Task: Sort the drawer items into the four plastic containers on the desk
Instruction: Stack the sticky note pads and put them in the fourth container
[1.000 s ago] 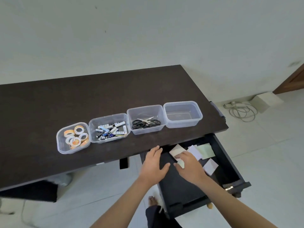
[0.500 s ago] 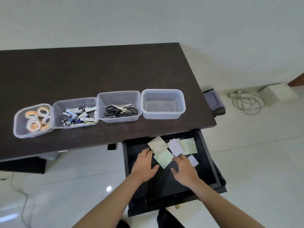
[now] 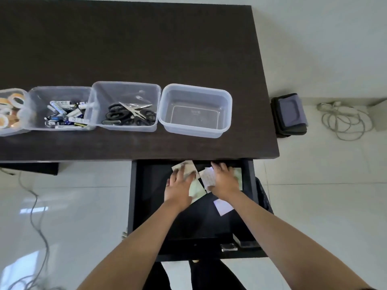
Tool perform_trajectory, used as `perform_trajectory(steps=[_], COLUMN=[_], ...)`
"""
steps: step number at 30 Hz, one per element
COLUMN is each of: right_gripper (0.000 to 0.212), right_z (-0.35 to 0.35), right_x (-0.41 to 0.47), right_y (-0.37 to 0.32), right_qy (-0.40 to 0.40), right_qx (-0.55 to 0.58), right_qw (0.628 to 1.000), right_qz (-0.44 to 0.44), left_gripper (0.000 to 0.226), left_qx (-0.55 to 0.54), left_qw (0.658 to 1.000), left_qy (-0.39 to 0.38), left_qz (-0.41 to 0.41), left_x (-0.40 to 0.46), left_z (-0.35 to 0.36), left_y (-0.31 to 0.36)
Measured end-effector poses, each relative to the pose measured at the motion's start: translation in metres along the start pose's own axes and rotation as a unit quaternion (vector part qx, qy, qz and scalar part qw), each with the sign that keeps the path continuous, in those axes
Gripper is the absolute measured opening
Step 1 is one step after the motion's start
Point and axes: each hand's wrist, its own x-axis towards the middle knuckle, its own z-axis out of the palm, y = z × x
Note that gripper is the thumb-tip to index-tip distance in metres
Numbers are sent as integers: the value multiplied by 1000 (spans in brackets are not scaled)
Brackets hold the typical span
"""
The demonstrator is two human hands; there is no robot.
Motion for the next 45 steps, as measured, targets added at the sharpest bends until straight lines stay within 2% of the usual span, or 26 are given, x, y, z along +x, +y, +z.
perform_trajectory(steps=[4, 9, 14, 18, 20, 21, 24, 26, 28, 33, 38, 42, 45], right_gripper=[87, 57, 37, 43, 40, 31, 16, 18, 21, 38, 34, 11, 13], right_z=[10, 23, 29, 32, 36, 38, 42, 42, 42, 40, 37, 42, 53], right_x=[-4, -16, -32, -47, -52, -55, -67, -74, -80, -85, -89, -90, -89], right_y=[4, 3, 8, 11, 11, 11, 6, 2, 0, 2, 4, 1, 1], right_qy=[-12, -23, 6, 2, 19, 37, 69, 68, 57, -8, -66, -6, 43], right_qx=[32, 47, 192, 295, 292, 280, 295, 328, 339, 354, 355, 384, 388], right_qw=[999, 998, 981, 956, 956, 959, 951, 939, 935, 932, 929, 921, 920], right_qz=[12, -23, -32, 1, 4, -7, -55, -71, -87, -78, -79, -59, -29], left_gripper=[85, 85, 82, 58, 47, 43, 33, 26, 28, 13, 17, 21, 20], left_qx=[-5, 14, 0, -122, -257, -335, -533, -617, -650, -652, -663, -657, -664], left_qw=[1000, 999, 998, 989, 962, 937, 834, 766, 732, 721, 712, 723, 721], left_qy=[8, 2, 0, 63, 68, 53, -11, -46, -62, -32, -7, 0, -4], left_qz=[-23, -47, -71, -62, -68, -83, -144, -176, -194, -230, -230, -215, -199], left_x=[-14, -35, -50, -59, -63, -65, -66, -65, -63, -64, -72, -80, -85], left_z=[15, 26, 31, 30, 28, 25, 16, 10, 9, 16, 20, 22, 25], left_y=[-8, -18, -20, -11, -3, 2, 18, 22, 23, 19, 13, 13, 14])
